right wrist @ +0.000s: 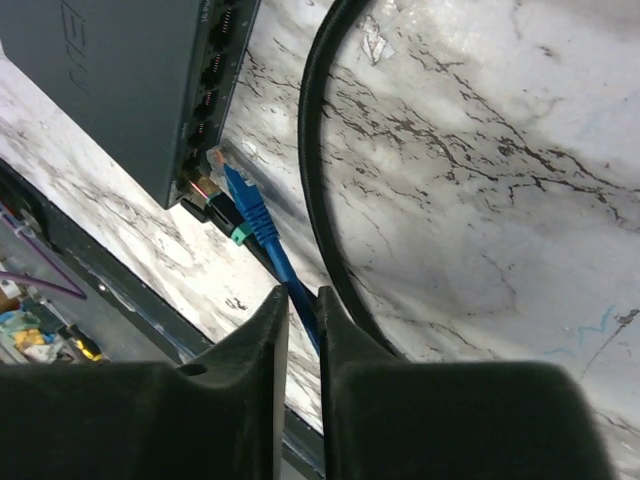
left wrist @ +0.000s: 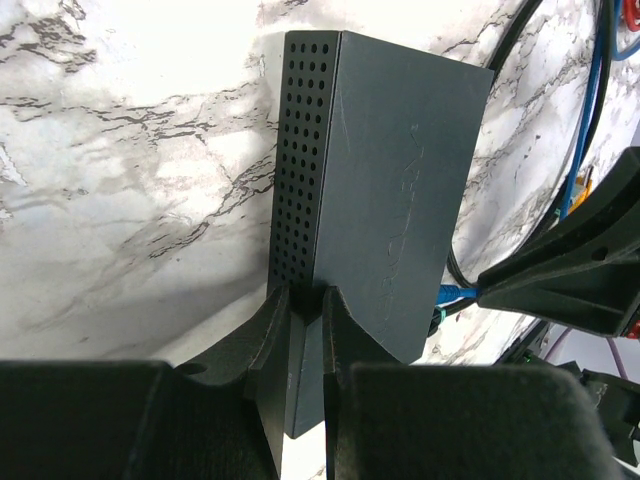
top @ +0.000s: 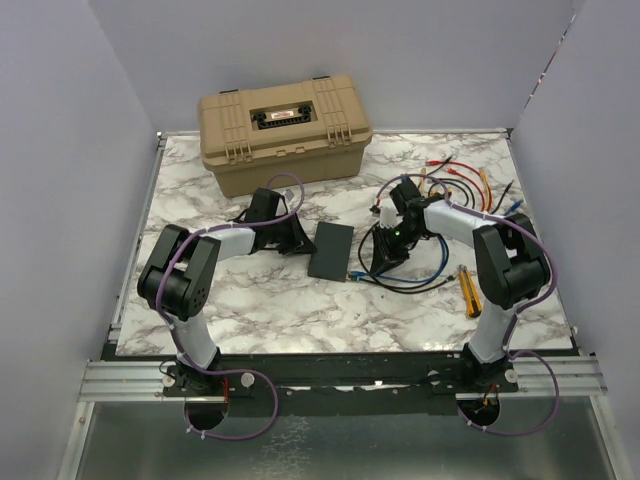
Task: Pull the plug from the switch port
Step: Pick up the connector from the center of the board.
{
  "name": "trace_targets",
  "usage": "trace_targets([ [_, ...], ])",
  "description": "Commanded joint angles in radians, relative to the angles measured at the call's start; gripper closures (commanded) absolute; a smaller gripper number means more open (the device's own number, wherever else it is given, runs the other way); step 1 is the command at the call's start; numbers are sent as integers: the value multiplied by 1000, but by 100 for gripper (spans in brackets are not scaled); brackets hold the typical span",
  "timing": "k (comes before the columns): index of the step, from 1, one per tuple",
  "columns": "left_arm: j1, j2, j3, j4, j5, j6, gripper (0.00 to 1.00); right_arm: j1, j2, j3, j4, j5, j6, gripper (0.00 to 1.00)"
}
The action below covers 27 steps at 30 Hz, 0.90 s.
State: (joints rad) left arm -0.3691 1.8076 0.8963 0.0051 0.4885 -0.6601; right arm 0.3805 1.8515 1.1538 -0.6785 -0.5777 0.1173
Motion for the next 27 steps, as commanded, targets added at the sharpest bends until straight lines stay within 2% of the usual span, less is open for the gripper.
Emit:
trace_targets([
  [1, -16, 171, -88, -236, -282, 111, 100, 4, -25, 20, 0, -30, -10, 93],
  [3, -16, 171, -89, -235, -282, 112, 100, 4, -40, 30, 6, -50, -11, 99],
  [15, -16, 155, -90, -236, -272, 108, 100, 3, -160, 157, 9, -120, 31, 100],
  [22, -17, 151, -82, -236, -271, 108, 100, 3, -212, 271, 56, -208, 90, 100],
  [27, -17, 150, -79, -236, -269, 112, 100, -3, -234, 359, 93, -213, 141, 100],
])
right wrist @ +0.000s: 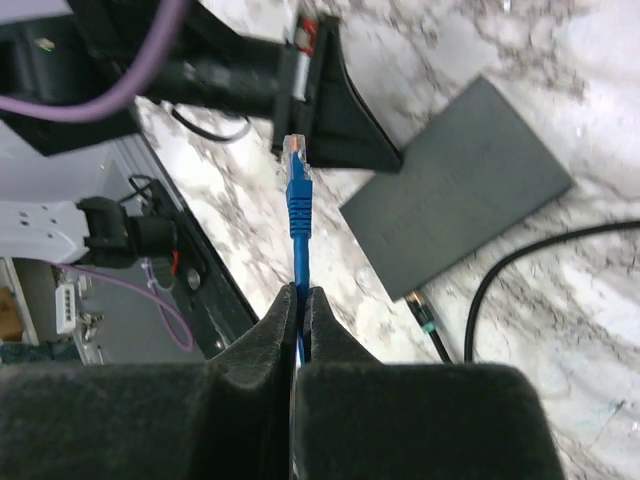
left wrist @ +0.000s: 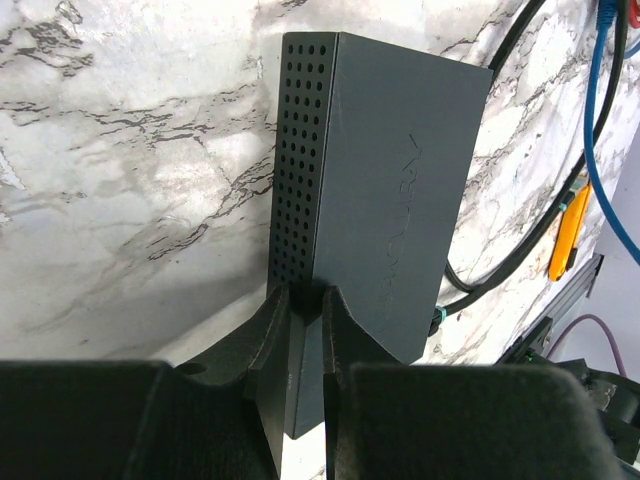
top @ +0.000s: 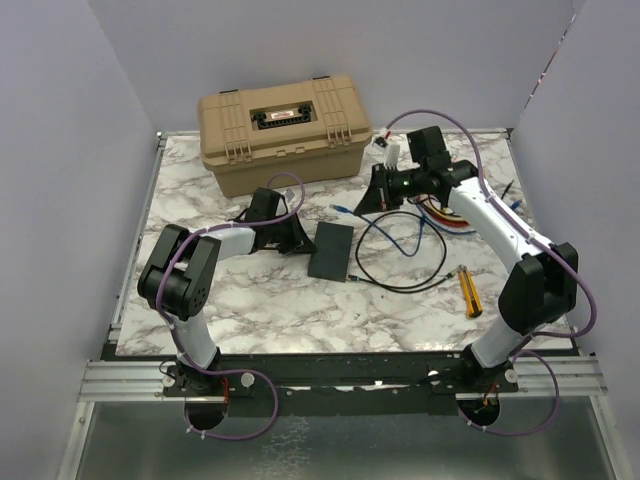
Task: Pull the plug from the switch port
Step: Pick up the connector from the center of the board.
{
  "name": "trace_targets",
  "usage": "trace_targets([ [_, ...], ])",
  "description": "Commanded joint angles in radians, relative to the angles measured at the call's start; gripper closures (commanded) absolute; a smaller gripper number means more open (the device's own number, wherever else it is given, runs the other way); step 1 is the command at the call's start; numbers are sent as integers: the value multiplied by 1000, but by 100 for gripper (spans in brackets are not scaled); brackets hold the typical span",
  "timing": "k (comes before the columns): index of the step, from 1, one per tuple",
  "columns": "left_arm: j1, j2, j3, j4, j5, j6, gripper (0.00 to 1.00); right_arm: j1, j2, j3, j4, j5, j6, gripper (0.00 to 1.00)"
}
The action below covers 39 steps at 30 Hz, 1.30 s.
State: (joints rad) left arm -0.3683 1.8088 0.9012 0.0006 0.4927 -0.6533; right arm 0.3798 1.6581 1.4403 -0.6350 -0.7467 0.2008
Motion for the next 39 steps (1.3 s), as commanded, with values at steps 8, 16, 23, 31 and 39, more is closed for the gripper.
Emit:
trace_targets([
  [8, -18, 150, -81, -232, -276, 107, 100, -8, -57, 244, 54, -54, 70, 100],
  [16, -18, 155, -80, -231, -273, 112, 100, -14, -61, 378, 57, 38, 83, 100],
  [23, -17, 163, -75, -231, -264, 118, 100, -60, 8, 511, -23, 234, 50, 100],
  [31, -17, 167, -68, -231, -264, 120, 100, -169, 96, 624, -92, 356, 30, 100],
  [39, -17, 170, -67, -227, -258, 124, 100, -280, 221, 750, -176, 469, -25, 100],
])
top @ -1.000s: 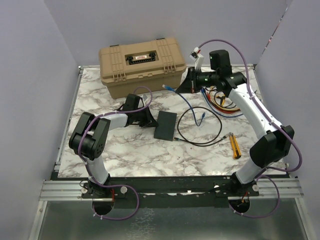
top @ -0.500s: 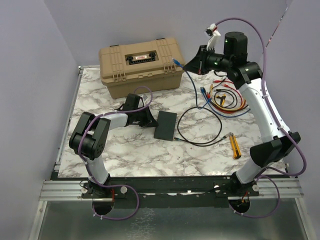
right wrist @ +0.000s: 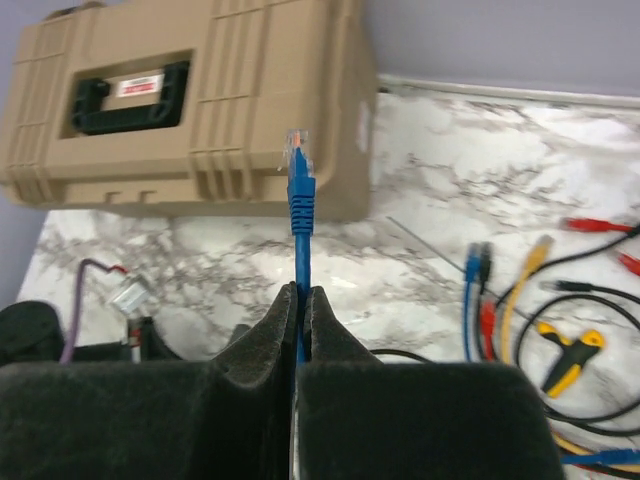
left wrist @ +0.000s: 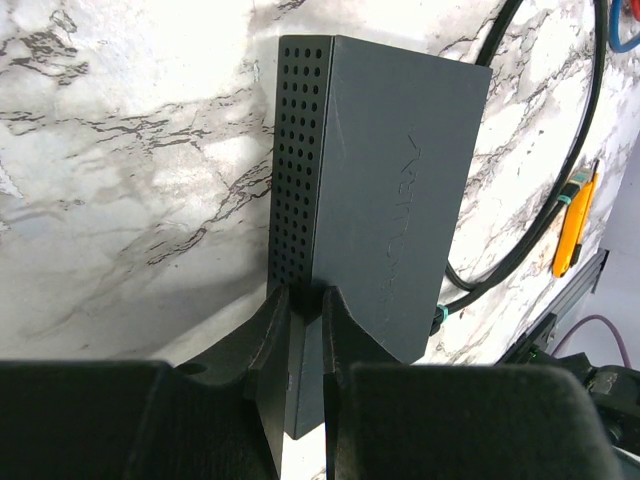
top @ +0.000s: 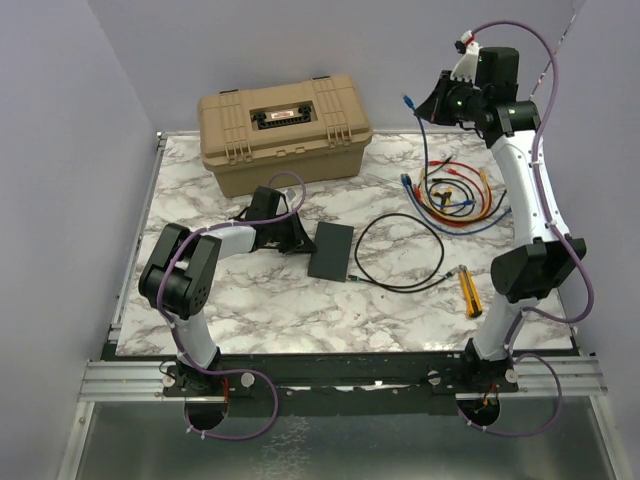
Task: Pull the plug from the switch port
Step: Pick up the connector from the center of the board, then place the connector at the center of the board.
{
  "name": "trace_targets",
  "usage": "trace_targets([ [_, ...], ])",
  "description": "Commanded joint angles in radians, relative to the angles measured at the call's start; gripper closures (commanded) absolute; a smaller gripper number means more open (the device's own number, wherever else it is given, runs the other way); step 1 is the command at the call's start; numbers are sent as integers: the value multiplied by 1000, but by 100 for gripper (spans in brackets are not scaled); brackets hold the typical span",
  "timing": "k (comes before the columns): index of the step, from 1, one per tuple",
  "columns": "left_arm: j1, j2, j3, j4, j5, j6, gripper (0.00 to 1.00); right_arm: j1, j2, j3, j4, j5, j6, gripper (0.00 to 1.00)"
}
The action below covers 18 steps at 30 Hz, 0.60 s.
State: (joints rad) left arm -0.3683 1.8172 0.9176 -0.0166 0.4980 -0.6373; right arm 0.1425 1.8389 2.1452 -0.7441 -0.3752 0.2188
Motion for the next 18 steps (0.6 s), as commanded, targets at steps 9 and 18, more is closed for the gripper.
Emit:
trace_targets([
  [9, -18, 159, -94, -201, -251, 94, 100, -184, 157, 60, -60, 36, -50, 100],
  [18, -16, 162, -91, -194, -246, 89, 100, -202, 346, 45, -81, -24, -79, 100],
])
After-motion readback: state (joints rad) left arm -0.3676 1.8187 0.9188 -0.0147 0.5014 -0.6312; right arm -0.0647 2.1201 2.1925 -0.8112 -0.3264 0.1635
